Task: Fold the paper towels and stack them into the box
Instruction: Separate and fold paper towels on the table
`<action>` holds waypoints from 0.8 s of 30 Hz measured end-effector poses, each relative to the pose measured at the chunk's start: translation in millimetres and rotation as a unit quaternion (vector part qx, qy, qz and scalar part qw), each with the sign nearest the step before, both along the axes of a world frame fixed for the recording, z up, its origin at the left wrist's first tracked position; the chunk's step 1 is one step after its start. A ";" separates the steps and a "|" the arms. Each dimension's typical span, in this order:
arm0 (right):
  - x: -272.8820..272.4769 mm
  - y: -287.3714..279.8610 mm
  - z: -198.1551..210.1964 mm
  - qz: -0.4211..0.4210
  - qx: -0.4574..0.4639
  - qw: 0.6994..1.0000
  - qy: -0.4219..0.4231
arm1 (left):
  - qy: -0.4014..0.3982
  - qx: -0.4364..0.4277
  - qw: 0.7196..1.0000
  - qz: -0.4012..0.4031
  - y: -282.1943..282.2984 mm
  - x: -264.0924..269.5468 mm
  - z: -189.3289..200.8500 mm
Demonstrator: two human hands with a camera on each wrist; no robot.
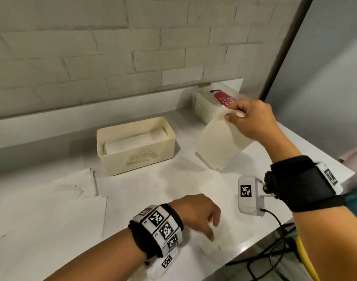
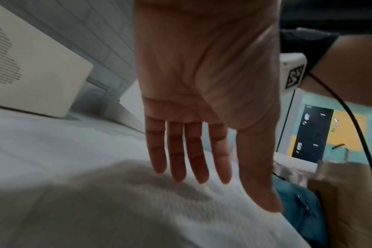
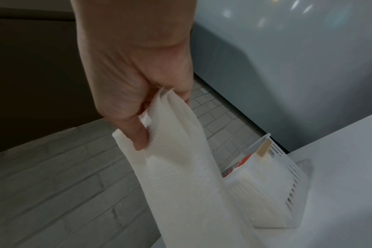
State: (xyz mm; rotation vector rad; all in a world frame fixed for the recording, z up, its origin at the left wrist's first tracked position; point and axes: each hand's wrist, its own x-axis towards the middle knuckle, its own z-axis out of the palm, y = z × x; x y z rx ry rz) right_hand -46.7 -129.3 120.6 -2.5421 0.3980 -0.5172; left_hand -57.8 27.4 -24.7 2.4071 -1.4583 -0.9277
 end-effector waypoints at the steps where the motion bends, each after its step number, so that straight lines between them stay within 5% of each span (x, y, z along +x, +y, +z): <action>1: -2.1 0.3 -1.9 0.002 0.003 1.000 0.002 | -0.007 0.020 1.000 -0.002 -1.8 -5.1 -3.3; 10: -17.2 3.1 -18.1 0.030 0.001 0.999 0.021 | -0.126 0.064 0.989 -0.030 -4.3 -24.8 -9.6; 24: -30.2 15.3 -20.7 0.063 0.004 0.996 0.063 | 0.047 -0.014 0.993 0.110 17.3 -4.5 -2.9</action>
